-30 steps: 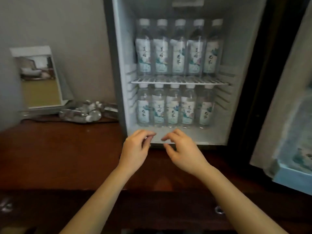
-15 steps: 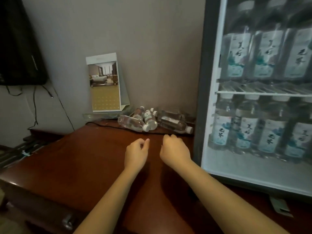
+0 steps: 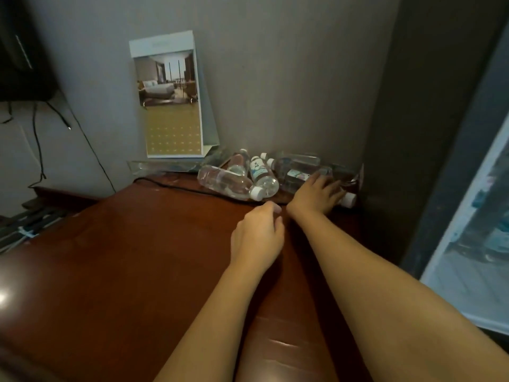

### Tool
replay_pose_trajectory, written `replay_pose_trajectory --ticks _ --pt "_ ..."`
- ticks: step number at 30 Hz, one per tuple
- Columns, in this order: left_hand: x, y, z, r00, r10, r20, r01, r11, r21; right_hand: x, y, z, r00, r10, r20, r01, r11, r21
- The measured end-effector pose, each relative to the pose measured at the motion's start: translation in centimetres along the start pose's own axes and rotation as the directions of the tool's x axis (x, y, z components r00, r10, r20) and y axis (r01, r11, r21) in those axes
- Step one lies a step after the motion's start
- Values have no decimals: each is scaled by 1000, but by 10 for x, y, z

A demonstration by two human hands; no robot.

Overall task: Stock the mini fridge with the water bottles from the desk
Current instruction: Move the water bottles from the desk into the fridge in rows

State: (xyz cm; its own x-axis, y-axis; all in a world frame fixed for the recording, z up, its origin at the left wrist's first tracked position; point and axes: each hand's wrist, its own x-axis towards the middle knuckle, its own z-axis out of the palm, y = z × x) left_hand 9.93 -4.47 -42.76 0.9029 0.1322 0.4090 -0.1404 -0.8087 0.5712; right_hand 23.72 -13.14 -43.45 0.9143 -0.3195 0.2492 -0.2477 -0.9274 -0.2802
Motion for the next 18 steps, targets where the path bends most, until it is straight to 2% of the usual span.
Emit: replay_pose_trajectory --ticks 4,11,14,18 --pt "0 3 -3 1000 19 -15 -19 1000 -20 3 4 0 993 5 -117 -9 999 -32" --pt "-2 -1 -6 998 51 -28 -51 999 0 14 16 -21 991 125 47 -129 988 83" --pt "0 -1 -6 998 56 -28 -56 998 24 15 19 -18 974 225 -2 -224 973 58" --pt "0 -2 -4 997 73 -12 -72 995 69 -1 21 -17 982 176 -63 -176 984 5"
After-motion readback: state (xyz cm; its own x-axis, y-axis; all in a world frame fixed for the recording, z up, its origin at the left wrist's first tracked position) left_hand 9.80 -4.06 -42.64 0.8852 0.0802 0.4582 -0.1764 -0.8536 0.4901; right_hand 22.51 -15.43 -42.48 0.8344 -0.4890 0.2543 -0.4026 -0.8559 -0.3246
